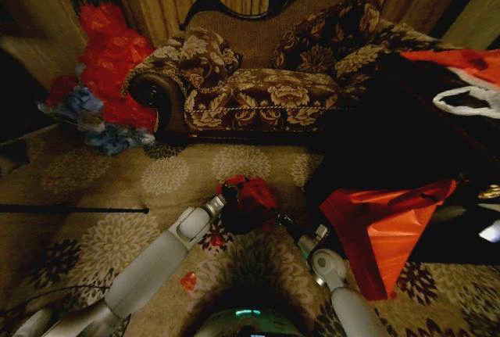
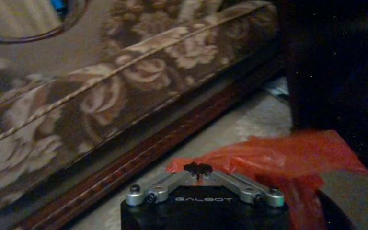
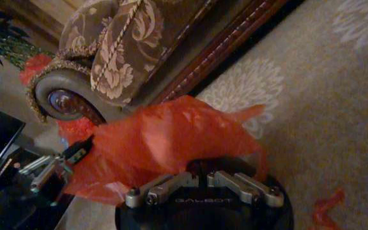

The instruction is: Place a garbage bag over the trash bin.

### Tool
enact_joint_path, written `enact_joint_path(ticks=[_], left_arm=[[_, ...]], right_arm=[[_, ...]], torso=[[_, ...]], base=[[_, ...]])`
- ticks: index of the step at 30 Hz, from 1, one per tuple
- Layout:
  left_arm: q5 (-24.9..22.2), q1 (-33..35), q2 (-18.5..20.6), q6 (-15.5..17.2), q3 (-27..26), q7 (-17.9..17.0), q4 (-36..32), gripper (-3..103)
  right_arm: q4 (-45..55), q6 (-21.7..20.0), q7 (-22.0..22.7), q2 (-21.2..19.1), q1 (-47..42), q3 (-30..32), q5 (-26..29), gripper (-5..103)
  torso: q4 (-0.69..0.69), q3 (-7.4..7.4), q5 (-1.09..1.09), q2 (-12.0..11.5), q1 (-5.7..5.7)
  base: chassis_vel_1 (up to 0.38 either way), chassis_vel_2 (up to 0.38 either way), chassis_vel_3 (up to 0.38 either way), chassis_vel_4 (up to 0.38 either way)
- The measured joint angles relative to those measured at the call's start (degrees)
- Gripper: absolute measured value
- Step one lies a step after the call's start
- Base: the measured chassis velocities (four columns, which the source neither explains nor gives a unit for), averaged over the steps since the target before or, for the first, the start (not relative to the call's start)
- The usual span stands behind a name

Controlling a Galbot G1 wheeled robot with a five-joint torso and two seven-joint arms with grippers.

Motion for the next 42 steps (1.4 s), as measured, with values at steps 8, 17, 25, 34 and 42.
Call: enact_joint_path(ticks=[8,17,25,34,42], left_arm=[[-0.4,3.0,-1.1,-1.2,-0.4,-1.4,-0.5,0],[-0.2,4.4,-3.9,-1.4,0.6,-6.1,0.2,0],[-0.7,5.7,-6.4,-1.7,0.9,-11.2,0.9,0],[0.0,7.0,-6.0,-2.6,0.2,-9.6,0.8,0],[-0.1,5.8,-6.1,-2.8,0.2,-9.4,1.6,0]], right_arm=[[2.0,-0.7,0.1,0.7,-0.8,0.7,1.0,0],[12.3,-3.1,3.3,0.7,-6.5,0.6,10.0,18],[14.0,-2.7,6.6,4.2,-7.2,-0.4,19.9,50],[6.9,-0.8,8.1,8.7,-0.4,0.5,20.9,83],[7.1,-0.7,8.3,8.5,-1.8,0.3,18.6,100]], torso=[[0.01,0.0,0.0,0.0,0.0],[0.0,0.0,0.0,0.0,0.0],[-0.01,0.0,0.0,0.0,0.0],[0.01,0.0,0.0,0.0,0.0],[0.0,0.0,-0.01,0.0,0.0]], base=[[0.0,0.0,0.0,0.0],[0.0,0.0,0.0,0.0],[0.0,0.0,0.0,0.0],[0.0,0.0,0.0,0.0],[0.0,0.0,0.0,0.0]])
